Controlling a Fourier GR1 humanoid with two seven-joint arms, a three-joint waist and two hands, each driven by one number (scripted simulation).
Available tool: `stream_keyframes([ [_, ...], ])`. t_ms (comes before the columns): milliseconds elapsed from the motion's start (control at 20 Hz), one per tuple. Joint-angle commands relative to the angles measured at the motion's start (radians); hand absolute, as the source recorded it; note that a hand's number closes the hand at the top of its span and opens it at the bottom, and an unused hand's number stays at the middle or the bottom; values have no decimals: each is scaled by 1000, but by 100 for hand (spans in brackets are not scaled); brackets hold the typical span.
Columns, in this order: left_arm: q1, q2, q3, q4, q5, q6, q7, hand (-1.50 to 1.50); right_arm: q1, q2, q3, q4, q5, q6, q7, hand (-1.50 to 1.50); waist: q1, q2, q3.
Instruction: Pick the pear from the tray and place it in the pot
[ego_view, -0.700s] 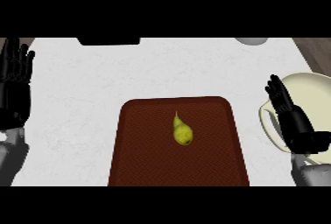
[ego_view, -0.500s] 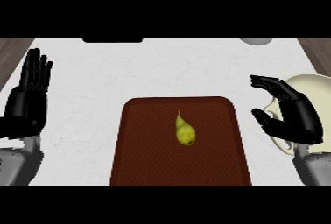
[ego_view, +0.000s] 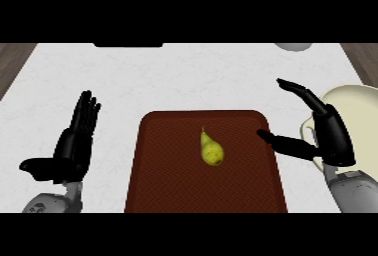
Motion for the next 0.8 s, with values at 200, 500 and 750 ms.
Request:
stream_keyframes([
  [200, 63, -40, -4, -24, -30, -14, -11, 0, 75, 10, 119, -269, 159, 32, 137, -150, -4, -1, 1],
  [500, 87, -46, -22, 1, -33, -25, -49, 0, -15, -117, 248, -272, 297, 244, 509, -150, 7, -3, -4],
  [750, 24, -82, -43, 29, -59, -4, -28, 0, -144, -83, 382, -241, 351, 445, 771, -150, 13, 0, -3],
])
